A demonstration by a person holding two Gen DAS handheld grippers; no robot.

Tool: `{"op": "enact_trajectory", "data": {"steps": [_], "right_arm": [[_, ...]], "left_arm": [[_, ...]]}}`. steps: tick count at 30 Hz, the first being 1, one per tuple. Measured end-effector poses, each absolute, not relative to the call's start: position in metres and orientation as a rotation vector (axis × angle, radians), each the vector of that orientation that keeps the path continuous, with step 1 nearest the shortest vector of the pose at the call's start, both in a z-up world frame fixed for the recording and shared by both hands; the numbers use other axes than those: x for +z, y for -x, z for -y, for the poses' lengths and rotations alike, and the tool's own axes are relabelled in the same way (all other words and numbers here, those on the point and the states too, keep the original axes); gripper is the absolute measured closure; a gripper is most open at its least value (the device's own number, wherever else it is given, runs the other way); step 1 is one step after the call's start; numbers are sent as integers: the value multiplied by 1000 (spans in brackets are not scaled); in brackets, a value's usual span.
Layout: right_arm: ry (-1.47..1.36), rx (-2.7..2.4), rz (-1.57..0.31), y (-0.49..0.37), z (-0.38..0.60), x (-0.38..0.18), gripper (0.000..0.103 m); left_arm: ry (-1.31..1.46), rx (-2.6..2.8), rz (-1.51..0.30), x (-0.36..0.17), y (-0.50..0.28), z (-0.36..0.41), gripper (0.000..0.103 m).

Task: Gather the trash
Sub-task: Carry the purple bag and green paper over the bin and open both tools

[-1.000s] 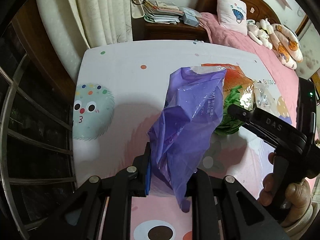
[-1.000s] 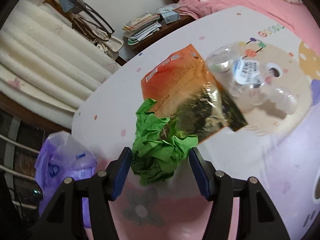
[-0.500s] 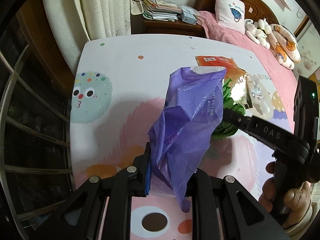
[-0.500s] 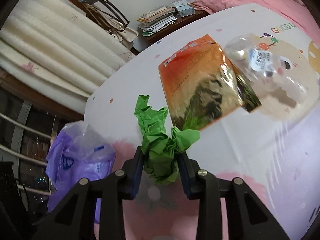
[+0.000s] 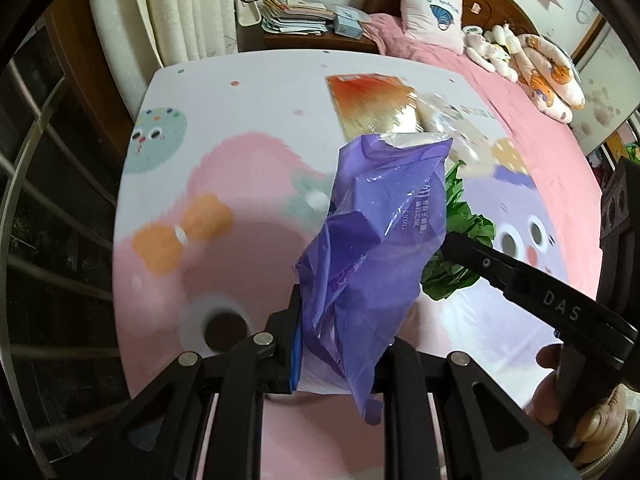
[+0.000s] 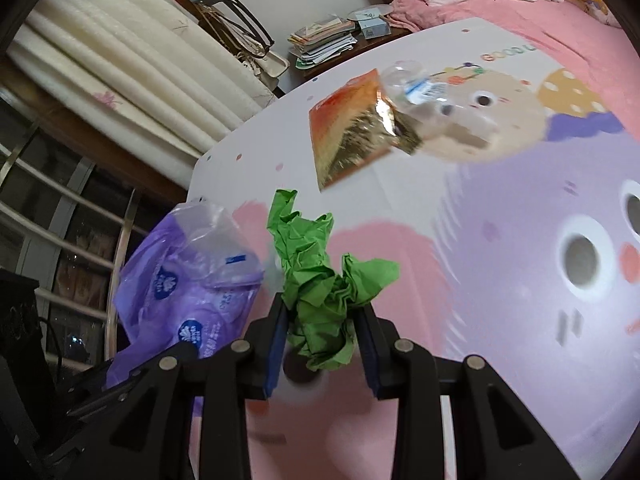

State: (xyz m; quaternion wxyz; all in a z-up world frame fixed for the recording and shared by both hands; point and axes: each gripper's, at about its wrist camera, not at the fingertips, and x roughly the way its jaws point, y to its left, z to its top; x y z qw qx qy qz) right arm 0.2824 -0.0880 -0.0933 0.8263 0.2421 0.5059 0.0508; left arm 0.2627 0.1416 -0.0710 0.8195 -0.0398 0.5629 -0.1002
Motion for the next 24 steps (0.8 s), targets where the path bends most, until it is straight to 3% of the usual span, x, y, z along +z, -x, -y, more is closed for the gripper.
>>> {"op": "enact_trajectory", "data": {"steps": [14,24], "right_arm": [[-372,196,-1103,-114,152,-64,70],[-304,260,-1176,-23,179,-79,70]], "left_arm": [[103,-200,-1161,-54,-87,-44,88],[92,-192,-1212,-71,4,3,88]]}}
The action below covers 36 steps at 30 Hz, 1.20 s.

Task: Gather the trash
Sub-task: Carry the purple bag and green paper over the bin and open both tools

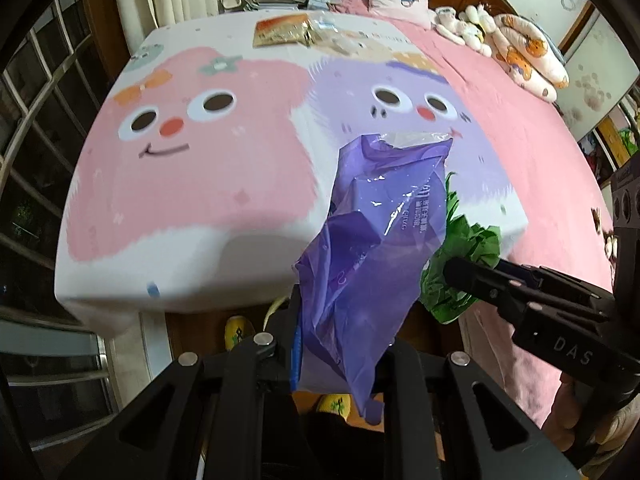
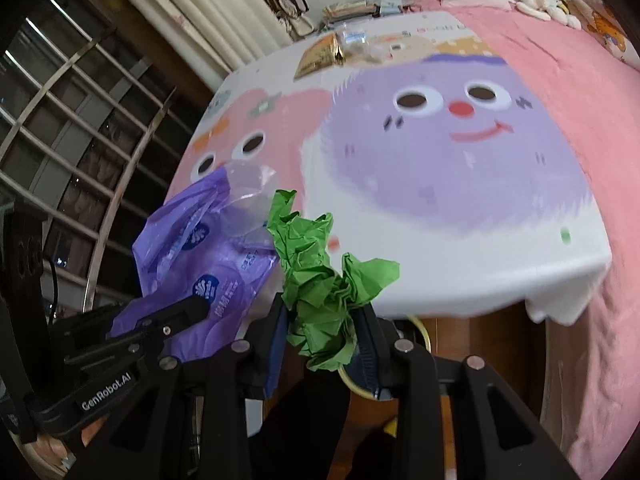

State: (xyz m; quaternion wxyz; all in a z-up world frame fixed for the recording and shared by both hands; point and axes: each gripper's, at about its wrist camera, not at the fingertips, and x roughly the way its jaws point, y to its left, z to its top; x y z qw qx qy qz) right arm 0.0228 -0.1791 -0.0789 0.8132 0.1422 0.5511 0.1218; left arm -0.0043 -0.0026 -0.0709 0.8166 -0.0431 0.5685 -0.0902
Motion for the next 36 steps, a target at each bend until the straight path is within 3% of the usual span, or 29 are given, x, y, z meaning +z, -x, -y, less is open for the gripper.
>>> {"op": "enact_trajectory", "data": {"steps": [13,30,32,35,36], "right_arm": [[-381,208,-1342,26,185,-167,70],[-507,21,-1472,18,191,-400,70],[-510,5,-1481,16,189,-419,70],[-518,-13,-1496,15,189,-442,69],[-522,-13,-1497,15,189,-448,69]], "left_arm": [[26,-236,-1376,-145,50,24,88],[-22,-283,-1499,-377,22,37,87],[-25,-291,-1494,-394,20,41,84],[-42,-301,-1480,-415,19,45,72],[-45,-302,-1479,-418,19,46,62]]}}
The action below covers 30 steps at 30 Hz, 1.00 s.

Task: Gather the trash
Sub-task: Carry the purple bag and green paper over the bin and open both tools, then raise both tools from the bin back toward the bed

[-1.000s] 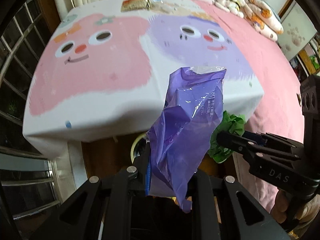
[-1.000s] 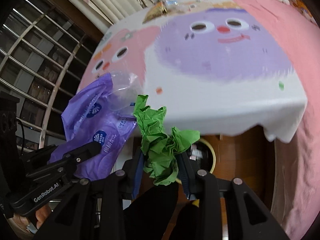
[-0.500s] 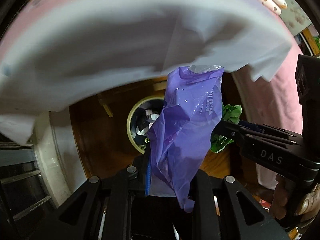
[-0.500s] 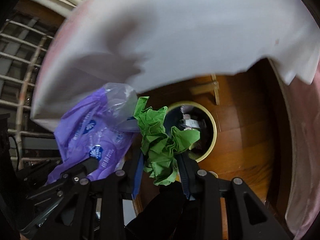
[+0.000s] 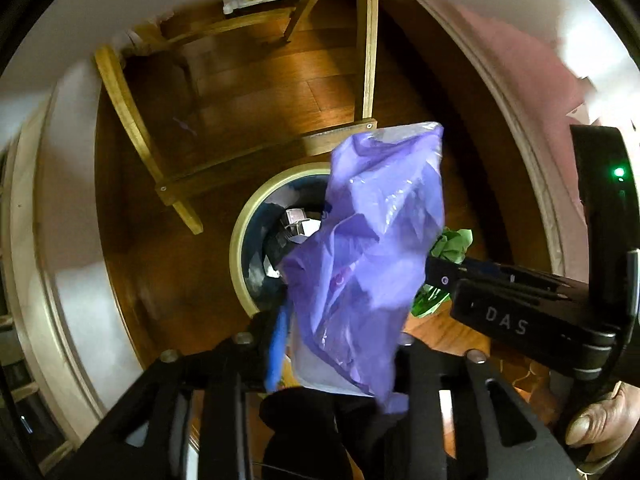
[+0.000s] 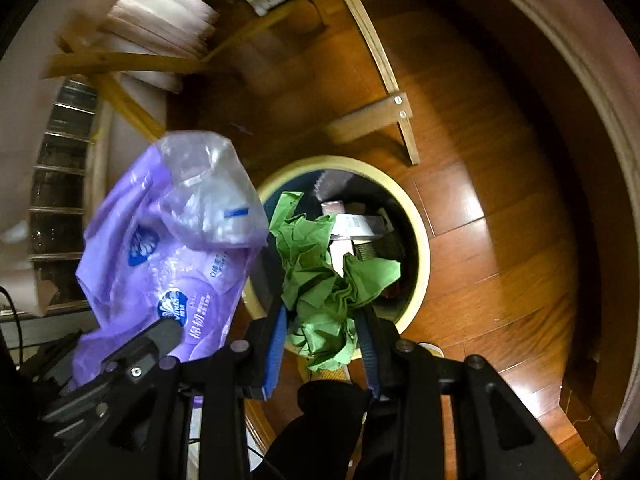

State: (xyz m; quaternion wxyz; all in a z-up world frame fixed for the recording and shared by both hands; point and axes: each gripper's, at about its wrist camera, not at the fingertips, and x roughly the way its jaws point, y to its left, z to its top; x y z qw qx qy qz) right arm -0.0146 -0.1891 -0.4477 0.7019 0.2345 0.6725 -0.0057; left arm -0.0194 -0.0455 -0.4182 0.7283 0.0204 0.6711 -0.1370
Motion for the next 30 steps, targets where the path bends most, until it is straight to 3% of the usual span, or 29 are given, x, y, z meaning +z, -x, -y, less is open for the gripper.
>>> {"op": "enact_trajectory", "data": {"steps": [1,4,7,12,14,16,17,30], "right_arm": [[-522,-12,-1498,13,189,-453,69],[-519,-18,-1490,11,188,-465,67],[-528,-35,-1484,12,190,-468,67],[-535,-22,-1486,11,188,-470,62],[-518,-20,-1479,12,186,-465,56],[-511,-22,-1472,11,184,-461,43],[-509,-25,-1467,10,184,-458,42],[-487,-9,-1438,15,184,-386,40]], "left_arm": [[-48,-299,-1480,-425,19,44,46],[-36,-293,-1480,-434,18,47,27],[-48,-276,-1482,-436,17,44,18],[-61,-261,-1465,-434,21,35,13],[-69,-253,-1450,-429,23,32,6],[-74,-248,-1434,-423,24,27,5],[-76,-241,-1427,-419,24,25,5],[15,-196,-1371,-322,30,2,1]]}}
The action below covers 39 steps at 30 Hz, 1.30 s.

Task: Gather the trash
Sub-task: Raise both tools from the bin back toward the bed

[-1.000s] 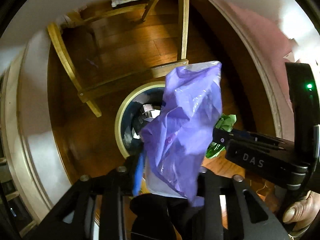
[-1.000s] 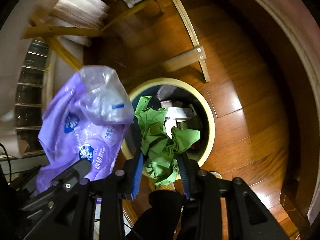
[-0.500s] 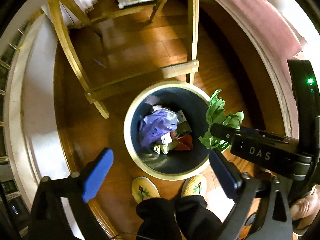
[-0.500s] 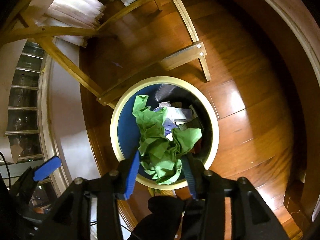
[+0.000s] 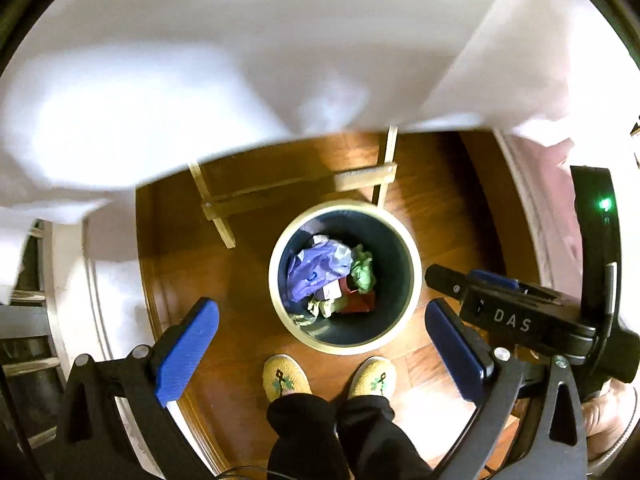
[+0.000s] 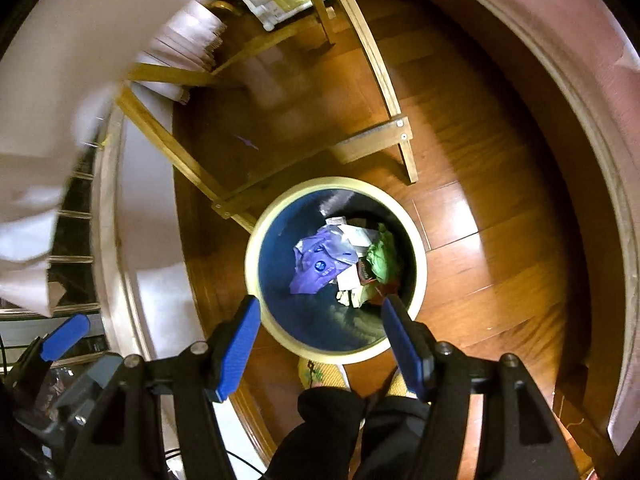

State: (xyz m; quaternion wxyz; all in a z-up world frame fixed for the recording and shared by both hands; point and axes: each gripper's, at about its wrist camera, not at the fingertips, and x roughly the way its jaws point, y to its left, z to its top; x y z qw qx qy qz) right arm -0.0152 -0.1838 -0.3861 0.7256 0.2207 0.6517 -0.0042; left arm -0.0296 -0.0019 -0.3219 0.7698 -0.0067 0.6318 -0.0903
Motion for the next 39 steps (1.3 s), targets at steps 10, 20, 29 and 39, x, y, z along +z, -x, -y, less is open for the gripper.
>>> {"op": "enact_trajectory", "data": {"steps": [10,20,29,39], "right_arm": [[-469,43,-1361,20,191,-273,39],[-435,126,-1246,23,199,-169,38],[-347,197,-1104,13,201,-85,38],[-193,240,-971,-23,200,-29,38]], "left_arm": [[49,-209,-1250,-195,30,5,1],[66,-201,-1129,-93,33,9,1],[39,-188,-1034,-25,33,15,1],[84,-87,-966,30,6,7,1]]}}
